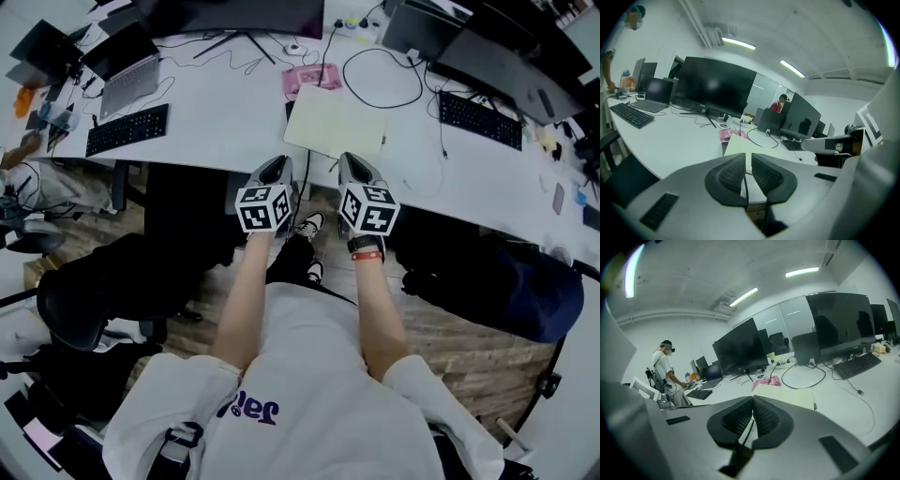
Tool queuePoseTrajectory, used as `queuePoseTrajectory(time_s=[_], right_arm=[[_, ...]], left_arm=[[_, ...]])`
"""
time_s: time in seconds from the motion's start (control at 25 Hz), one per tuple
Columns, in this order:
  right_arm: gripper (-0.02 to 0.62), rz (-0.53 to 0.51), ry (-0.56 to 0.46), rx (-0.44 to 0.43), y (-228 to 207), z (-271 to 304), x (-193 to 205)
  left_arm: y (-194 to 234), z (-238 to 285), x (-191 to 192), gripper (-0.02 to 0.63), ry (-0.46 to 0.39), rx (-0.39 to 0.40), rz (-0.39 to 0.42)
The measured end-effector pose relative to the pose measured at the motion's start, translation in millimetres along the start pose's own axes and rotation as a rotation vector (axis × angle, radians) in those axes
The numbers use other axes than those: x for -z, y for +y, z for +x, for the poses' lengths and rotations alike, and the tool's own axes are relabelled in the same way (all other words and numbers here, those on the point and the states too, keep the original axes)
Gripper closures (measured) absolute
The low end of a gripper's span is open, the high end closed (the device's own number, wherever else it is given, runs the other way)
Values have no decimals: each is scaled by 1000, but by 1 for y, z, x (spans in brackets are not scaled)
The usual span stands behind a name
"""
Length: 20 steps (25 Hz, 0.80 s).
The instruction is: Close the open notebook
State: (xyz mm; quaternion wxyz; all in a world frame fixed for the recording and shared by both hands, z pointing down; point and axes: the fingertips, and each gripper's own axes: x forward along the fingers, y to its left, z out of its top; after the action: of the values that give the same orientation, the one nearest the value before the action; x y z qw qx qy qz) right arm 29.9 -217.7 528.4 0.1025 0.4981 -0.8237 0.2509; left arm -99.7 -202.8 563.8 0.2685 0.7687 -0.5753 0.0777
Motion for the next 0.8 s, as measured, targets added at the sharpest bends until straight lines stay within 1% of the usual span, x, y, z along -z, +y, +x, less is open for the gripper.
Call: queuePoseTrajectory(time_s=[0.08, 0.2, 0.36, 0.44, 0.56, 0.8], right_arm=[[595, 6, 16, 4, -4, 8, 4], [595, 14, 28, 9, -8, 19, 6], [595, 21, 44, 14, -15, 33, 8], [595, 41, 53, 12, -19, 40, 9], [595, 99, 55, 4, -22, 49, 6], [595, 125, 78, 6, -29, 65, 8]], left_arm=[[4, 9, 6, 556, 19, 7, -14], [12, 21, 12, 554, 37, 12, -43], [23, 40, 17, 522, 61, 18, -75], [27, 48, 20, 507, 73, 21, -92], [34, 60, 23, 483, 90, 32, -122], [50, 81, 31, 427, 117, 43, -181]])
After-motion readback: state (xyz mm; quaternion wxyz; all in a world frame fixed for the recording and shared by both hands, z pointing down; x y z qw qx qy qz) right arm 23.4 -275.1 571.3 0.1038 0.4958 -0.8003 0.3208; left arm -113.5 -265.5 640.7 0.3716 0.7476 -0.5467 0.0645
